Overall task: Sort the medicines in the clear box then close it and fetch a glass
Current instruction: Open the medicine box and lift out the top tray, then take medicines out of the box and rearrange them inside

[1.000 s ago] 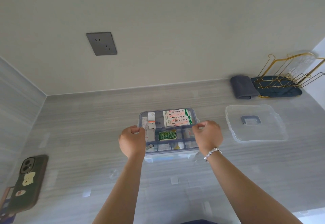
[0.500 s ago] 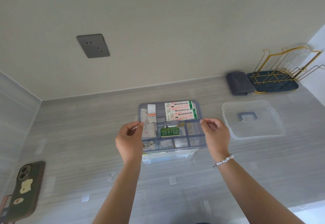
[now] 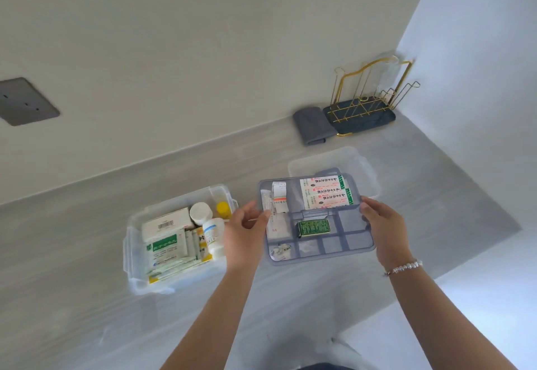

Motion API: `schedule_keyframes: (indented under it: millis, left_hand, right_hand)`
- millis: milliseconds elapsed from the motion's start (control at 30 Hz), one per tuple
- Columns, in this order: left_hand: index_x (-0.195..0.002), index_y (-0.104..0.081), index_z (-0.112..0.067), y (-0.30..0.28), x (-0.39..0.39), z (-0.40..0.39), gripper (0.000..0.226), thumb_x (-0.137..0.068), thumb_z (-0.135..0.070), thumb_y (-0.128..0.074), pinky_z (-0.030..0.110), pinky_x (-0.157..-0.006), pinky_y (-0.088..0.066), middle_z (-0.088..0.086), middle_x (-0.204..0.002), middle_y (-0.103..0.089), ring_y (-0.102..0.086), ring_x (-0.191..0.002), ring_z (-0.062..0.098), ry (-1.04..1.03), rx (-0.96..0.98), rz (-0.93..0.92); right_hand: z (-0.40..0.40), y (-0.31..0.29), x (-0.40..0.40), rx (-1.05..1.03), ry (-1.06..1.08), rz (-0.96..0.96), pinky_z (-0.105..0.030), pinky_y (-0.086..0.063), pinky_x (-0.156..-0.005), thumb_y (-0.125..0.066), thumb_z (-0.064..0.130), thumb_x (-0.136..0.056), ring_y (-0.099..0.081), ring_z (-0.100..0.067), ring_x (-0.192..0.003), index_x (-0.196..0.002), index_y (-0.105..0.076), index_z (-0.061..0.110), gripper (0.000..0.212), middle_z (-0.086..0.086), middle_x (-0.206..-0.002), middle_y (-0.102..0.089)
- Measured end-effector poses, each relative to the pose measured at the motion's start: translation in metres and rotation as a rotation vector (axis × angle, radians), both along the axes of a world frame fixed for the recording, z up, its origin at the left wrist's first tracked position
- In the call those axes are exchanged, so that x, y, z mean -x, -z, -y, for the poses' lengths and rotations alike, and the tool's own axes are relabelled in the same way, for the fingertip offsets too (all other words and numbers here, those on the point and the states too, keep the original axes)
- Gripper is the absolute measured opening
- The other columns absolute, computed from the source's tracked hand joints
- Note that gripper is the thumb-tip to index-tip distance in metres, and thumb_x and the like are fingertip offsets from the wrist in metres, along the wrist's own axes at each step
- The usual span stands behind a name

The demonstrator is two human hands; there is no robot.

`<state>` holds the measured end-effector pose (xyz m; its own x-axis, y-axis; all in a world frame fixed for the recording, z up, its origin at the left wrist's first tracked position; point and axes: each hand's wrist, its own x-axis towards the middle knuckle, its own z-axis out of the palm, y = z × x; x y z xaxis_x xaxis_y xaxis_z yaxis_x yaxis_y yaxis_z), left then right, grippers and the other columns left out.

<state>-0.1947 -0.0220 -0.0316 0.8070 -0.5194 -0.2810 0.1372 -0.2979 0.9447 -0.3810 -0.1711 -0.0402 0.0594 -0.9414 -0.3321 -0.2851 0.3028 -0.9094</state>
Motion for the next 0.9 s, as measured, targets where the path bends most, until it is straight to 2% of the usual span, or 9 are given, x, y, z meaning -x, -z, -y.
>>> schedule_keyframes:
  millis: [167,300,367,433,533,667,733,800,900]
  left_hand:
    - [-0.115,-0.061,-0.019,0.030,0.054,0.037,0.033,-0.085,-0.030,-0.063,0.039,-0.082,-0.055,-0.005,-0.085,-0.067,-0.063,-0.080,0.015,0.132,-0.182,-0.098]
    - [-0.118,-0.060,-0.014,0.057,0.083,0.057,0.034,-0.089,-0.029,-0.057,0.047,-0.088,-0.053,0.005,-0.097,-0.069,-0.065,-0.093,0.024,0.187,-0.290,-0.201]
    - [-0.107,-0.064,-0.017,0.066,0.092,0.063,0.022,-0.089,-0.025,-0.054,0.050,-0.088,-0.053,0.006,-0.094,-0.070,-0.066,-0.089,0.025,0.183,-0.321,-0.252]
    - [-0.081,-0.063,-0.023,0.073,0.099,0.068,0.017,-0.090,-0.020,-0.049,0.053,-0.089,-0.050,0.008,-0.084,-0.066,-0.062,-0.080,0.026,0.185,-0.338,-0.281]
    - [-0.067,-0.058,-0.021,0.081,0.105,0.073,0.026,-0.089,-0.019,-0.045,0.052,-0.086,-0.050,0.012,-0.077,-0.061,-0.057,-0.075,0.024,0.158,-0.367,-0.295]
    - [-0.074,-0.062,-0.013,0.084,0.108,0.077,0.023,-0.083,-0.019,-0.041,0.040,-0.072,-0.047,0.011,-0.072,-0.057,-0.052,-0.071,0.023,0.123,-0.392,-0.308]
    - [-0.074,-0.063,-0.013,0.085,0.107,0.081,0.022,-0.078,-0.019,-0.042,0.040,-0.073,-0.047,0.012,-0.073,-0.057,-0.053,-0.072,0.022,0.081,-0.403,-0.343]
    - [-0.073,-0.063,-0.013,0.085,0.106,0.083,0.022,-0.075,-0.020,-0.043,0.042,-0.076,-0.049,0.011,-0.073,-0.057,-0.055,-0.073,0.022,0.046,-0.417,-0.365]
    - [-0.070,-0.061,-0.015,0.086,0.108,0.079,0.020,-0.073,-0.022,-0.043,0.038,-0.072,-0.046,0.010,-0.072,-0.055,-0.054,-0.073,0.021,0.049,-0.442,-0.368]
  right_hand:
    - [0.037,0.028,0.057,-0.086,0.010,-0.101,-0.025,-0.043,-0.052,-0.055,0.013,-0.088,-0.047,-0.012,-0.057,-0.106,-0.069,0.014,0.024,0.002,-0.066,-0.061]
    - [0.062,0.051,0.086,-0.152,-0.043,-0.178,-0.027,-0.043,-0.056,-0.055,0.012,-0.087,-0.047,-0.013,-0.060,-0.110,-0.068,0.011,0.027,0.002,-0.066,-0.059]
    - [0.074,0.061,0.093,-0.169,-0.116,-0.225,-0.030,-0.045,-0.067,-0.054,0.014,-0.087,-0.050,-0.015,-0.069,-0.113,-0.067,0.010,0.029,0.005,-0.070,-0.059]
    - [0.083,0.069,0.096,-0.189,-0.208,-0.279,-0.032,-0.045,-0.080,-0.053,0.014,-0.087,-0.053,-0.017,-0.084,-0.117,-0.065,0.009,0.033,0.000,-0.085,-0.064]
    - [0.092,0.079,0.096,-0.214,-0.255,-0.307,-0.034,-0.045,-0.088,-0.053,0.010,-0.086,-0.054,-0.016,-0.092,-0.118,-0.064,0.007,0.034,-0.007,-0.101,-0.066]
    - [0.101,0.086,0.092,-0.215,-0.258,-0.320,-0.033,-0.044,-0.073,-0.052,0.008,-0.082,-0.056,-0.020,-0.080,-0.107,-0.070,0.009,0.031,-0.004,-0.085,-0.065]
    - [0.103,0.087,0.089,-0.186,-0.285,-0.360,-0.038,-0.047,-0.072,-0.051,0.008,-0.083,-0.057,-0.025,-0.076,-0.100,-0.072,0.006,0.027,-0.009,-0.080,-0.066]
    - [0.103,0.088,0.087,-0.158,-0.295,-0.401,-0.041,-0.050,-0.079,-0.051,0.009,-0.084,-0.062,-0.031,-0.082,-0.099,-0.072,0.006,0.026,-0.014,-0.090,-0.071]
    - [0.101,0.090,0.091,-0.158,-0.301,-0.430,-0.033,-0.049,-0.080,-0.053,0.012,-0.085,-0.063,-0.026,-0.092,-0.106,-0.071,0.009,0.028,-0.009,-0.107,-0.072]
